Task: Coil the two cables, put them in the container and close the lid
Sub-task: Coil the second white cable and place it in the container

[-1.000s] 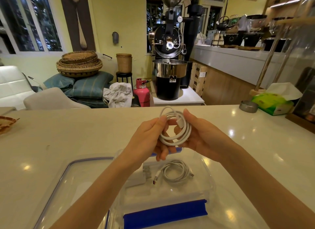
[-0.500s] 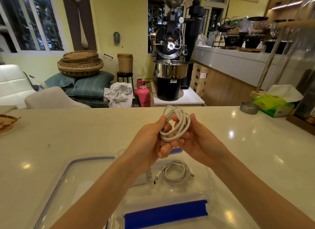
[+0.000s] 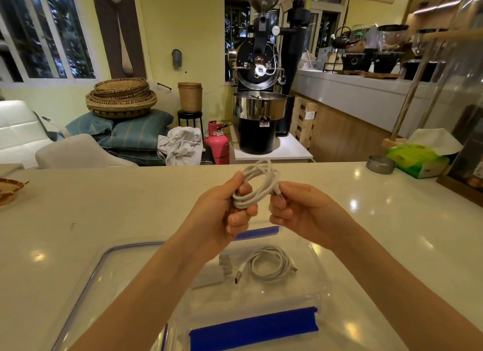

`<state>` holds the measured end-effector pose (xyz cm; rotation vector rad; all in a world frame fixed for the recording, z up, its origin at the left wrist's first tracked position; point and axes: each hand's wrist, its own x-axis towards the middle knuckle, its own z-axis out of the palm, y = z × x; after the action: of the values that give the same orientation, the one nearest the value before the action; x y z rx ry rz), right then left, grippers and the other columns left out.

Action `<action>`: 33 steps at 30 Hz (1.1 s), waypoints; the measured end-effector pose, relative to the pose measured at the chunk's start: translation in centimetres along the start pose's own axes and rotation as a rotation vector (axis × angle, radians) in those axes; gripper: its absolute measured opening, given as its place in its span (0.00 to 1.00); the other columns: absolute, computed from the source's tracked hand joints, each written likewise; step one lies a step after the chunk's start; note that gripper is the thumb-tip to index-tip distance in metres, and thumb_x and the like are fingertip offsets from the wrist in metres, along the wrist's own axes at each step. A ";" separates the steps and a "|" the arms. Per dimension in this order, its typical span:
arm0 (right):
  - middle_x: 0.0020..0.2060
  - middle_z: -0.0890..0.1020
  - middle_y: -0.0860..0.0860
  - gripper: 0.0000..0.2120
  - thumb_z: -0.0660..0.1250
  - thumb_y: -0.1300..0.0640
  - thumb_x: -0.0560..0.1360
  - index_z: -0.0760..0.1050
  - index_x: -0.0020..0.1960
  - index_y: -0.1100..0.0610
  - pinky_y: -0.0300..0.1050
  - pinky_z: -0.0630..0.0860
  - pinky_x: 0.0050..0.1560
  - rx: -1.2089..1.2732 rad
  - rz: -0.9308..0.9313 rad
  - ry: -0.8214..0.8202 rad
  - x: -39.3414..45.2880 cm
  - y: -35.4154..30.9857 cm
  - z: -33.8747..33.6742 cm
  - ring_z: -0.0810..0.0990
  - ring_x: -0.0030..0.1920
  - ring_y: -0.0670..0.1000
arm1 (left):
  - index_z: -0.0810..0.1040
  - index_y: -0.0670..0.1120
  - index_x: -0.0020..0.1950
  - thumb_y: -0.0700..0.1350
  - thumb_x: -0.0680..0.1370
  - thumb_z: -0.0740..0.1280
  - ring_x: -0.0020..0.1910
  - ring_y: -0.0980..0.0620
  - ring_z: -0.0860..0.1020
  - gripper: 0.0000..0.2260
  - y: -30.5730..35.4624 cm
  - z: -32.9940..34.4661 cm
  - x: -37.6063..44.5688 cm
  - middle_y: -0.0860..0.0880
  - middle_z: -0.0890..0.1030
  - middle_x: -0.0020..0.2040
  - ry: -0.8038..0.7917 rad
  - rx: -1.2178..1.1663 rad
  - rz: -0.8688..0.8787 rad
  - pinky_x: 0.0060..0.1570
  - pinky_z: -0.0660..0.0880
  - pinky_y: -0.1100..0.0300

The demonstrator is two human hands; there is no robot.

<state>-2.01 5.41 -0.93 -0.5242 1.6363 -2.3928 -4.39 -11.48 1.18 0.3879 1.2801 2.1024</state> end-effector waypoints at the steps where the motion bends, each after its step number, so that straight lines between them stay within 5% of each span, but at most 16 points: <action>1: 0.28 0.78 0.47 0.09 0.69 0.51 0.66 0.81 0.41 0.56 0.38 0.75 0.34 -0.051 0.024 0.005 -0.1 -0.4 -0.2 0.73 0.28 0.44 | 0.66 0.45 0.32 0.50 0.80 0.52 0.11 0.60 0.62 0.18 0.3 -0.3 -0.1 0.49 0.73 0.18 0.005 0.056 0.008 0.12 0.58 0.72; 10: 0.24 0.77 0.50 0.08 0.67 0.58 0.69 0.83 0.40 0.61 0.38 0.75 0.32 -0.482 0.191 0.122 -1.2 -3.3 -1.9 0.70 0.28 0.49 | 0.71 0.42 0.35 0.50 0.79 0.56 0.13 0.55 0.66 0.17 0.8 -1.4 0.0 0.46 0.78 0.22 0.051 0.584 0.100 0.15 0.64 0.69; 16: 0.25 0.79 0.50 0.11 0.69 0.55 0.66 0.83 0.43 0.62 0.37 0.74 0.31 -0.612 0.314 -0.090 -2.1 -4.8 -2.5 0.73 0.26 0.47 | 0.69 0.43 0.35 0.48 0.79 0.55 0.15 0.54 0.69 0.15 1.8 -1.8 -0.6 0.47 0.80 0.25 -0.155 0.920 0.009 0.18 0.67 0.67; 23: 0.43 0.86 0.50 0.12 0.66 0.56 0.69 0.81 0.51 0.55 0.40 0.78 0.49 -0.752 0.339 -0.244 -1.2 -3.5 -1.1 0.83 0.46 0.50 | 0.72 0.42 0.38 0.49 0.79 0.56 0.18 0.54 0.73 0.15 0.9 -1.4 -0.4 0.48 0.79 0.24 -0.065 0.908 -0.013 0.20 0.72 0.66; 28: 0.48 0.84 0.57 0.16 0.70 0.55 0.66 0.77 0.54 0.51 0.43 0.81 0.46 -0.655 0.331 0.025 -1.2 -3.7 -0.5 0.83 0.49 0.55 | 0.74 0.41 0.39 0.50 0.79 0.57 0.18 0.54 0.73 0.16 0.3 -1.2 -0.4 0.43 0.78 0.27 0.119 0.876 0.042 0.20 0.73 0.65; 33: 0.43 0.85 0.57 0.15 0.69 0.50 0.67 0.80 0.48 0.59 0.45 0.82 0.42 -0.716 0.386 0.221 -1.5 -1.8 1.0 0.85 0.42 0.55 | 0.77 0.41 0.38 0.51 0.79 0.58 0.19 0.55 0.75 0.17 -1.2 -2.0 -1.4 0.46 0.78 0.26 0.184 0.969 -0.032 0.21 0.73 0.65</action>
<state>-0.14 5.75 0.81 -0.0160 2.4224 -1.5968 -4.01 -13.40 -0.76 0.5658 2.3463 1.3721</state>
